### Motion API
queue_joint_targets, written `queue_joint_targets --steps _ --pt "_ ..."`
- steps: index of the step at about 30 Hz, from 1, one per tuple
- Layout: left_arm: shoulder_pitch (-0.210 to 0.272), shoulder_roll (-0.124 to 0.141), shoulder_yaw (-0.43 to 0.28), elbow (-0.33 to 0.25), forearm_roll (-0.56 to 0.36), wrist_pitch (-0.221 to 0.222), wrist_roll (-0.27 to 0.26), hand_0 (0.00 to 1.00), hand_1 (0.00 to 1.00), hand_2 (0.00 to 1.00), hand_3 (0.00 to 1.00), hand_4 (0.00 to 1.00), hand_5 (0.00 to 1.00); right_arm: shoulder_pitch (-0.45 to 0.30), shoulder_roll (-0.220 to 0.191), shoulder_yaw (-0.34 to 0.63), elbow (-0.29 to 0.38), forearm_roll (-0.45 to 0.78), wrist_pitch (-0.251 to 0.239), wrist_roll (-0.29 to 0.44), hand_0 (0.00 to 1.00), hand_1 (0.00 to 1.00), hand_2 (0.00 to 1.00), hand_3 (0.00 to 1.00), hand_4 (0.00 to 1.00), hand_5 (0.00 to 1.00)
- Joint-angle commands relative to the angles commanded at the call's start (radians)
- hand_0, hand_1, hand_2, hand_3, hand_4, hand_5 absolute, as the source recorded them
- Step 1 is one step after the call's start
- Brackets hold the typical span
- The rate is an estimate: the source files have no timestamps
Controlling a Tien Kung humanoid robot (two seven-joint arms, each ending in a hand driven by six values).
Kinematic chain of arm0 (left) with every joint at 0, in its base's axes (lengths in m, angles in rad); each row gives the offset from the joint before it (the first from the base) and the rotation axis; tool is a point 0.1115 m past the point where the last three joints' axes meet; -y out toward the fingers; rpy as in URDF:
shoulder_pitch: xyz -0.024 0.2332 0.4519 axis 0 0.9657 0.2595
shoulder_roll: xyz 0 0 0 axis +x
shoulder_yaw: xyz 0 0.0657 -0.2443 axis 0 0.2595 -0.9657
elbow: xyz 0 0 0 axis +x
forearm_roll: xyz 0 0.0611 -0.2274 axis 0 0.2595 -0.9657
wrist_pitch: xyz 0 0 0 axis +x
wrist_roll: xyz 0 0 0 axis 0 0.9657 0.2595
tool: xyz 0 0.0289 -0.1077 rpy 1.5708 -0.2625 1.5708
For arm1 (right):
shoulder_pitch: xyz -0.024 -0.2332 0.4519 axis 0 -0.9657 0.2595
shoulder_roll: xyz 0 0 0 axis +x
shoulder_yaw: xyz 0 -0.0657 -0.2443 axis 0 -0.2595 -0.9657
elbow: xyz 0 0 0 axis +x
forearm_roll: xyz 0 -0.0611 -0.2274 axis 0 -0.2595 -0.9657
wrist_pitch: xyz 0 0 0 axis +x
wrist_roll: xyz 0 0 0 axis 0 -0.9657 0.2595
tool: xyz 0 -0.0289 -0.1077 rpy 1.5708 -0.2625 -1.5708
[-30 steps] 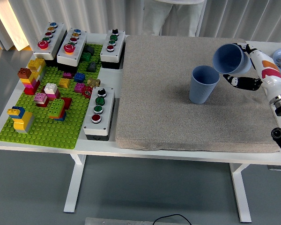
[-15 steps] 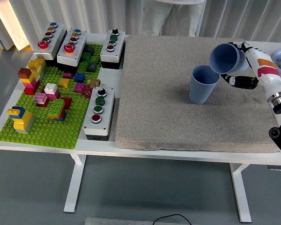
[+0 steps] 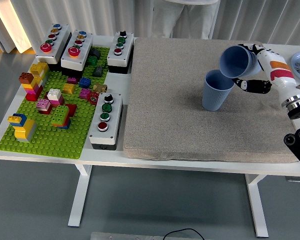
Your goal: Pick cup pour cup place
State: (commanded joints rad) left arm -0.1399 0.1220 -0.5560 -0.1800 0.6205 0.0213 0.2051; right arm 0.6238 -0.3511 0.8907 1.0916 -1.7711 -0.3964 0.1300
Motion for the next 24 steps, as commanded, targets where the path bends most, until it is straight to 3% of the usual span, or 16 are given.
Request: queue_joint_targets --steps 11,24 --pt "-0.003 0.0 0.003 0.0 -0.005 0.001 -0.001 0.745 0.791 0.853 0.639 0.552 0.928 0.02 -0.018 -0.036 0.002 -0.037 -0.049 -0.01 0.866 0.765 0.666 0.721 0.774 0.307" --pt "-0.006 0.0 0.005 0.0 -0.006 0.001 -0.002 0.745 0.791 0.852 0.639 0.552 0.928 0.021 -0.014 -0.058 -0.003 -0.047 -0.074 -0.024 0.874 0.766 0.669 0.719 0.755 0.278"
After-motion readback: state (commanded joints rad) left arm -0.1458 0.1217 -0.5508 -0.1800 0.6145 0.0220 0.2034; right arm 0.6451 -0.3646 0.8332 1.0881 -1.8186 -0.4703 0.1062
